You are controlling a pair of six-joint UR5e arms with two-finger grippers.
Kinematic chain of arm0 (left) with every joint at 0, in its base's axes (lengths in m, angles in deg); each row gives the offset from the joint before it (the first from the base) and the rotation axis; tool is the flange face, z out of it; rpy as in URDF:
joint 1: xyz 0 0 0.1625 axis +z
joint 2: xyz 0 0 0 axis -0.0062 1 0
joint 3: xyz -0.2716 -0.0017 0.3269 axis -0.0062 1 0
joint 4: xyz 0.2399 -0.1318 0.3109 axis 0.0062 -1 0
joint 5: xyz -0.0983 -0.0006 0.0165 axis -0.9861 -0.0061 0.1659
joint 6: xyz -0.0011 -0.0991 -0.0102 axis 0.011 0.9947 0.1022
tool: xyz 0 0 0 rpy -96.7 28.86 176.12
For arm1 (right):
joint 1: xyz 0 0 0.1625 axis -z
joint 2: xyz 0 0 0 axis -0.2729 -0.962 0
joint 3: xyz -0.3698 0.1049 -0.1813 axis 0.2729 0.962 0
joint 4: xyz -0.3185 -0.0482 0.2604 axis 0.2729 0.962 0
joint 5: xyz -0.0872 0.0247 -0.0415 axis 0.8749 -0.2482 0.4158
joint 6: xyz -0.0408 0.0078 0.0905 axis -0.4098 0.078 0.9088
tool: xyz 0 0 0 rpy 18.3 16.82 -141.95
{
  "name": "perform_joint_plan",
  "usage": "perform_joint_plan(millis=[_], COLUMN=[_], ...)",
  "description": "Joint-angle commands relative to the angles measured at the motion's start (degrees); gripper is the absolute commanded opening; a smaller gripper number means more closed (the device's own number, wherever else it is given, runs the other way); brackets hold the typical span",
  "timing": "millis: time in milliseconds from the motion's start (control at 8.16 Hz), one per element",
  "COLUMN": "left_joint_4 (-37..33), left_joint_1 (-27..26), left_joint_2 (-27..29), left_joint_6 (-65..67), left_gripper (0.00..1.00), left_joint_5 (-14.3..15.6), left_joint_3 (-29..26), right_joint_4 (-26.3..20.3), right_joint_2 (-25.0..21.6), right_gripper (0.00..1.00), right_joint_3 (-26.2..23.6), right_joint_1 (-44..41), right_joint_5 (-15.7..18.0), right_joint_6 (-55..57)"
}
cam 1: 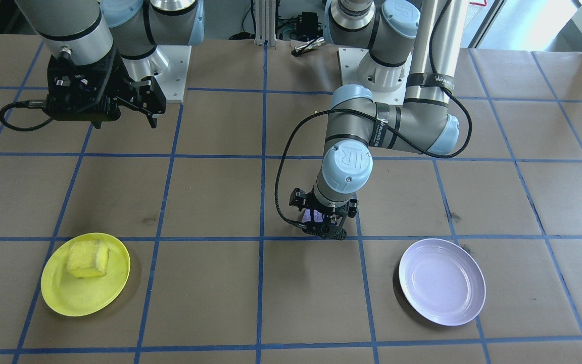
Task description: Sort blocks by color into plates
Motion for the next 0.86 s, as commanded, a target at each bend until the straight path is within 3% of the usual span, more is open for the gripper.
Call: perform_joint_plan(millis=[0,123,368,613,735], left_joint_4=[1.34,4.39,4.6,3.73,-0.37], left_joint_1=[0.0,0.0,0.35,0.44,1.22], left_joint_2=[0.7,0.7,0.79,-0.69,-2.01], left_joint_6=[-0.1,-0.19,-0.45,0.08,-0.01], left_gripper=[0.95,0.76,0.24,0.18,0.14], left_joint_5=[-0.01,0.08,0.25,0.6,1.22], left_joint_3=[-0.33,-0.34,-0.33,-0.6,-0.95], right_joint_4=[-0.33,-0.24,-0.24,-0.24,-0.41], right_joint_2=[-0.01,-0.01,-0.01,-0.01,-0.01], right_gripper=[1.0,1.0,1.0,1.0,1.0], right_joint_3=[-0.04,-0.04,-0.04,-0.13,-0.13], right_joint_1=[-0.03,-0.03,-0.03,-0.03,-0.03], right_joint_5=[0.15,0.15,0.24,0.24,0.5], right_joint_6=[0.19,0.19,0.19,0.19,0.19])
